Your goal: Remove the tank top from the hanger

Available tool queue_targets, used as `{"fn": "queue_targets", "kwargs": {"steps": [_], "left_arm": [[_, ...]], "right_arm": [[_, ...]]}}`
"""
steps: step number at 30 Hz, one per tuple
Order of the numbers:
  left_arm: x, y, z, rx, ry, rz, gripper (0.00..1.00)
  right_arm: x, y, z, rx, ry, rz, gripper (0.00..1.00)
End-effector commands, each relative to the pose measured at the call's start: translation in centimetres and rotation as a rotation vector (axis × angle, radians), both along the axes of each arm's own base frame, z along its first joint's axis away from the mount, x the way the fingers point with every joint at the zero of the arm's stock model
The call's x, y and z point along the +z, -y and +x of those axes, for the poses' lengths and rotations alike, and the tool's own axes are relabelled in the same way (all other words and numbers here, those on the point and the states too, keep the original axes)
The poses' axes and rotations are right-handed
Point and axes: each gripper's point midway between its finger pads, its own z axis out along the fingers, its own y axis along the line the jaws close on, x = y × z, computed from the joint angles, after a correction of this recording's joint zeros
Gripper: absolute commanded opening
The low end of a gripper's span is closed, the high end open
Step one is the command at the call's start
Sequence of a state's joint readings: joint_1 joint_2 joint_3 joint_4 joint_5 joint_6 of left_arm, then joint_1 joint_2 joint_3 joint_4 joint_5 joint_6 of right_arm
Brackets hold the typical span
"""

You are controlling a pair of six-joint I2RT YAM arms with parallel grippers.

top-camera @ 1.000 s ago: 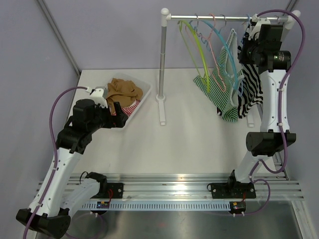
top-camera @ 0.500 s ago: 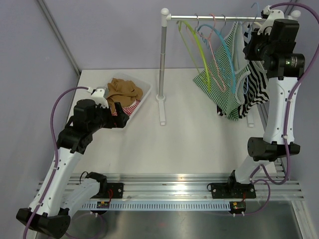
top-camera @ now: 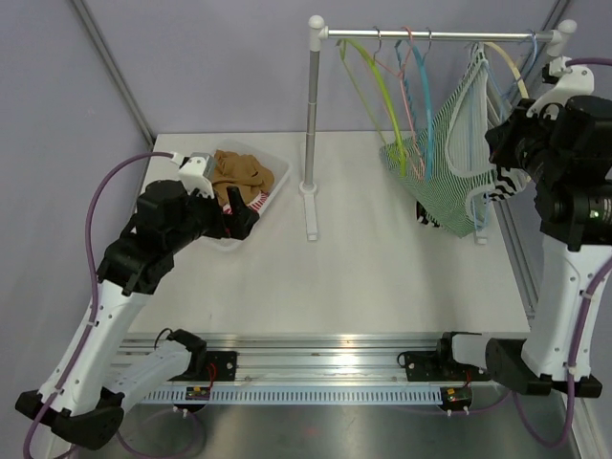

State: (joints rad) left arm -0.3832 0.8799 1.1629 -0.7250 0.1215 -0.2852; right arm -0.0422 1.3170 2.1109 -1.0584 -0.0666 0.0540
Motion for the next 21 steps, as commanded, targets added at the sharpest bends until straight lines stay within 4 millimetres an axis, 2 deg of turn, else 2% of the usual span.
{"fn": "queue_targets", "kwargs": {"steps": [1,2,3,4,5,7,8,9,10,11,12,14,15,18,20,21], "left_arm": [[5.3,1.9,-0.4,-0.028,0.104,-0.046,0.99],[6.0,2.5,-0.6,-0.040,0.113,-0.050,0.99],[6.1,3.8,-0.9,-0.079,0.111,-0.041,0.99],[7.9,4.0,-0.9,-0.071,0.150,-0.054,0.99],[8.5,4.6,-1.1,-0.085,0.161,-0.060,0.99],[9.8,6.4,-1.4,-0.133,0.187,-0.076,0.99],[11.6,6.9,-1.7,-0.148,0.223,-0.097,0.99],[12.5,8.1,-2.5,-0.189,0.240,-0.109,0.99],[13.1,8.8,-2.2,-0.196,0.253,-0.106,0.99],[15.4,9.2,-2.7,-0.215,0.305,-0.128,0.99],[16.5,10.2,-3.6,-0.253,0.332,-0.140,0.99],[19.8,11.5,-4.0,-0.299,0.422,-0.167,0.99],[21.3,12.6,-4.7,-0.335,0.461,-0.192,0.99],[24.7,14.6,-5.3,-0.400,0.567,-0.218,0.99],[25.3,16.2,-5.0,-0.432,0.608,-0.199,0.99],[26.2,16.6,-5.2,-0.438,0.642,-0.213,0.99]], "right_arm": [[2.4,-0.8,-4.5,0.020,0.108,0.042,0.00],[2.5,-1.0,-5.4,0.027,0.119,0.041,0.00],[2.6,-1.1,-6.2,0.033,0.129,0.041,0.00],[2.3,-1.3,-6.9,0.042,0.128,0.042,0.00],[3.1,-1.4,-8.8,0.045,0.172,0.040,0.00],[3.7,-1.6,-10.4,0.052,0.204,0.037,0.00],[4.3,-1.7,-11.6,0.059,0.233,0.030,0.00],[4.7,-1.9,-12.3,0.070,0.247,0.030,0.00],[5.5,-2.5,-13.4,0.099,0.270,0.029,0.00],[5.8,-2.8,-13.8,0.116,0.282,0.030,0.00],[6.2,-3.2,-14.4,0.135,0.295,0.035,0.00],[6.7,-4.5,-15.4,0.212,0.316,0.051,0.00],[6.7,-5.7,-15.9,0.280,0.319,0.057,0.00],[6.3,-7.2,-17.1,0.372,0.323,0.076,0.00],[6.1,-7.6,-18.2,0.400,0.333,0.073,0.00],[5.7,-7.8,-18.3,0.410,0.322,0.078,0.00]]}}
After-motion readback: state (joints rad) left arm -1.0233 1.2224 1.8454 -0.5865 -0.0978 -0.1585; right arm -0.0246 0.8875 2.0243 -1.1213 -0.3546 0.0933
